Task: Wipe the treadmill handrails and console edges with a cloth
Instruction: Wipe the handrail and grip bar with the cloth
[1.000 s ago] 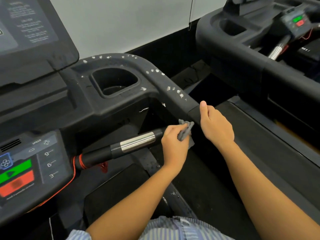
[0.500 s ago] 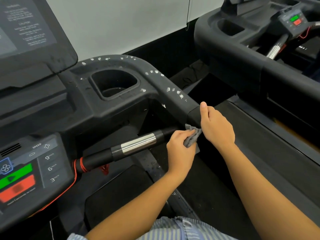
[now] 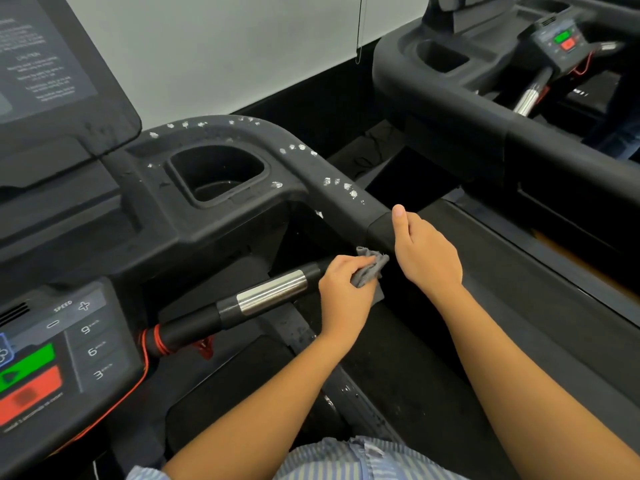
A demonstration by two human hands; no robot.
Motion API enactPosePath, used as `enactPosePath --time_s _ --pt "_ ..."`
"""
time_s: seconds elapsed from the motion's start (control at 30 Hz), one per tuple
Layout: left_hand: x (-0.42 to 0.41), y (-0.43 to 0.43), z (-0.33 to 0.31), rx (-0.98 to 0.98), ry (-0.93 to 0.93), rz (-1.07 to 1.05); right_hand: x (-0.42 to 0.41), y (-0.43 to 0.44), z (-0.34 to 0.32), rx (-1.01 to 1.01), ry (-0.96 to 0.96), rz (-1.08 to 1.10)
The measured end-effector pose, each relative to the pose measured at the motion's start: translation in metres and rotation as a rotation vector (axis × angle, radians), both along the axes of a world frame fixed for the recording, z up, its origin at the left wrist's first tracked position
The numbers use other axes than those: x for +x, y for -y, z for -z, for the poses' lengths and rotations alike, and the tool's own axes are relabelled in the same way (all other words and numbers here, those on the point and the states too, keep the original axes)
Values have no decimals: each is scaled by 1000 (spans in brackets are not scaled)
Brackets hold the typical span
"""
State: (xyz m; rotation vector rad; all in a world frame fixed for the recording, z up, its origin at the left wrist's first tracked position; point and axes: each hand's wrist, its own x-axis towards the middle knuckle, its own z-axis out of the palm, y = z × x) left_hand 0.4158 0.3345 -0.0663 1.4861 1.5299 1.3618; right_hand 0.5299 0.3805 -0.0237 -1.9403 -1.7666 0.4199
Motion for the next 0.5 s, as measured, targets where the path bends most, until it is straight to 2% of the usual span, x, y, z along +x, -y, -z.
enactPosePath --time_s 0.1,0.23,0.3,0.4,0.5 --pt "-2 6 -1 -8 -1 86 -1 1 -1 -1 -5 6" --pt "-10 5 -6 -19 -106 277 -3 3 -3 8 -24 21" --pt "-21 -4 -10 23 -103 217 -4 3 -4 0 -20 33" --pt "-33 -24 -18 52 -49 6 -5 4 -6 -7 -3 49" --pt "-26 -26 -21 30 -43 63 -6 3 -6 -18 -14 64"
